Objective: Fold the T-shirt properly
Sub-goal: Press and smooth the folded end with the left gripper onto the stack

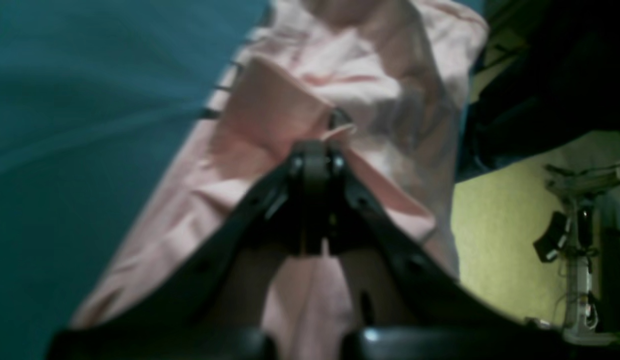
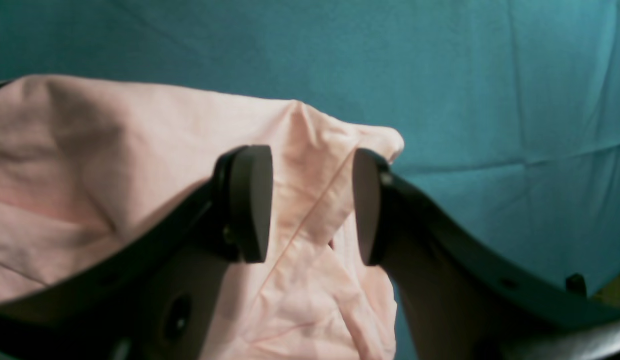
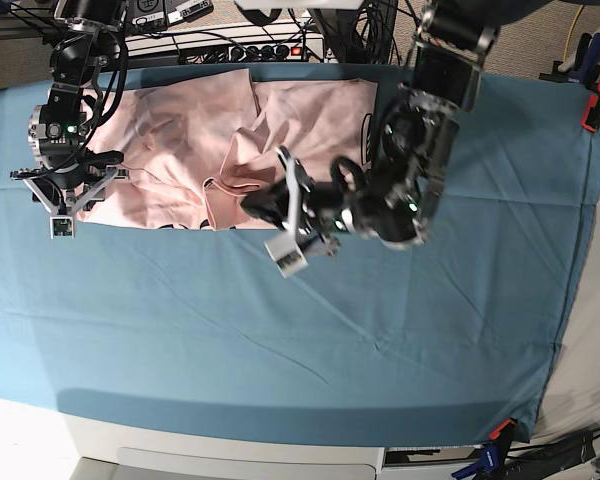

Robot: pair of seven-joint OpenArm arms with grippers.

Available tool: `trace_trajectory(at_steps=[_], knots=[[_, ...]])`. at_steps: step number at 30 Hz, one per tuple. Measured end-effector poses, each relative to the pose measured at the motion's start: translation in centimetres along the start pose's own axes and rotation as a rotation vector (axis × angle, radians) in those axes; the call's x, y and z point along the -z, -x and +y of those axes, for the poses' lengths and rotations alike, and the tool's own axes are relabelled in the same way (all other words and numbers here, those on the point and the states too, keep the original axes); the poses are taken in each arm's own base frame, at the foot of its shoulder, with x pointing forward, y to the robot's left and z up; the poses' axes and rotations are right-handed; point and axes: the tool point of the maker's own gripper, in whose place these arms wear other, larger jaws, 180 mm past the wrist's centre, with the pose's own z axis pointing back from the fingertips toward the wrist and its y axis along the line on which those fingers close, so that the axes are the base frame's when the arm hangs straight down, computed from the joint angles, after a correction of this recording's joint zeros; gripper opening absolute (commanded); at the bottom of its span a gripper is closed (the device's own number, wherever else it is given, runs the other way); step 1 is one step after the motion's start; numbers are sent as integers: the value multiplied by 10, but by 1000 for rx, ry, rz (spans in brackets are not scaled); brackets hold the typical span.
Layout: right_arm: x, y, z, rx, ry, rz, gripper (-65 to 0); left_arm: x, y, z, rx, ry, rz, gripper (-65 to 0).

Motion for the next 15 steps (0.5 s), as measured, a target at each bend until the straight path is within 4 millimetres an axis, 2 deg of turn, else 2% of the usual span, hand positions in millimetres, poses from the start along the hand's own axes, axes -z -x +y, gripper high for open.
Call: trace_trajectory(at_steps=[3,8,15], knots=[[0,0,0,0,0,0,-383,-12,-6,5,-24,12,-32,-650],[0,0,0,0,0,-1,-383,-25,25,19,-103,-41,33,-650],[0,0,1,2,-3,-1,-383,-19,50,5,-170,-11,40,-650]])
